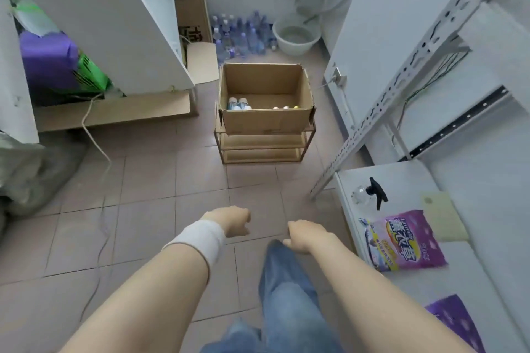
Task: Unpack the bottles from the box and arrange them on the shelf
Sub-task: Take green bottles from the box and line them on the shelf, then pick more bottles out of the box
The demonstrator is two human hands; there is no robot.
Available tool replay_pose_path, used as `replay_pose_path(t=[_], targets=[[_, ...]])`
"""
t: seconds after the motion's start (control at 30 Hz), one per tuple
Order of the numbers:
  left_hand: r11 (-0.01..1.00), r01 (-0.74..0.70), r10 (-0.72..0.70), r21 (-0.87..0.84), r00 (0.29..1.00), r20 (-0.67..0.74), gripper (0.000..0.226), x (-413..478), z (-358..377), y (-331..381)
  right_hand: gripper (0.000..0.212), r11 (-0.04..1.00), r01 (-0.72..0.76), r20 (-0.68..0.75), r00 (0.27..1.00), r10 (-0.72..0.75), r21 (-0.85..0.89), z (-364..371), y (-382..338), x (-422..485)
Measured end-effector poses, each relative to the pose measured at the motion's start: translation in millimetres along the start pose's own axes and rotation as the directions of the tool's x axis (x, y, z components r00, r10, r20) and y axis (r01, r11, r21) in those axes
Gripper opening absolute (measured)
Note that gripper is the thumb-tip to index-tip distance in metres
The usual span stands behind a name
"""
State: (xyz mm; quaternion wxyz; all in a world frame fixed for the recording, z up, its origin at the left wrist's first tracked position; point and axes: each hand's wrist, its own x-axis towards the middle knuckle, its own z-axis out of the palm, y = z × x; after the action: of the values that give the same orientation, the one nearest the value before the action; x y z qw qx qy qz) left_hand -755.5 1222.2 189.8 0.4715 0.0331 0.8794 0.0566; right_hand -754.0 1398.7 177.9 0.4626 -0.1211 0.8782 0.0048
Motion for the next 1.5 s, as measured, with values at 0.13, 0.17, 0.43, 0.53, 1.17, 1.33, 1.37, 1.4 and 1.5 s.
replay_pose_path(t=[0.13, 0.17, 0.43, 0.53, 1.17, 1.33, 1.37, 1.4, 1.5], targets=[[0.995, 0.028, -0.023, -0.100, 0.998, 0.052, 0.045, 42, -35, -1, 0.047, 1.000, 0.004, 0.045, 0.999, -0.004, -0.005, -42, 27, 43], [0.993, 0.041, -0.033, -0.106, 0.997, 0.072, 0.045, 50, -43, -3, 0.047, 1.000, -0.002, 0.066, 0.998, 0.004, -0.031, -54, 33, 53], [0.966, 0.085, -0.062, -0.244, 0.993, 0.101, 0.044, 116, -122, -42, 0.046, 0.998, 0.044, 0.138, 0.990, -0.036, -0.054, -151, 25, 140], [0.973, 0.066, -0.046, -0.220, 0.995, 0.093, 0.044, 147, -155, -60, 0.046, 0.998, 0.070, 0.123, 0.990, -0.069, -0.003, -189, 12, 173], [0.940, 0.073, -0.048, -0.334, 0.995, 0.083, 0.039, 343, -360, -104, 0.035, 0.979, -0.057, 0.112, 0.993, 0.035, 0.198, -369, 57, 363], [0.881, 0.177, -0.167, -0.439, 0.984, 0.062, 0.038, 396, -361, -121, 0.038, 0.960, -0.068, 0.157, 0.987, 0.025, 0.273, -375, 64, 418], [0.860, 0.204, -0.200, -0.467, 0.978, 0.059, 0.039, 406, -358, -125, 0.039, 0.958, -0.061, 0.168, 0.986, 0.014, 0.279, -374, 62, 431], [0.835, 0.236, -0.234, -0.497, 0.970, 0.066, 0.040, 418, -354, -129, 0.040, 0.957, -0.049, 0.175, 0.985, -0.002, 0.288, -370, 58, 445], [0.762, 0.319, -0.336, -0.564, 0.939, 0.078, 0.048, 462, -336, -143, 0.041, 0.937, -0.016, 0.195, 0.979, -0.056, 0.349, -350, 42, 498]])
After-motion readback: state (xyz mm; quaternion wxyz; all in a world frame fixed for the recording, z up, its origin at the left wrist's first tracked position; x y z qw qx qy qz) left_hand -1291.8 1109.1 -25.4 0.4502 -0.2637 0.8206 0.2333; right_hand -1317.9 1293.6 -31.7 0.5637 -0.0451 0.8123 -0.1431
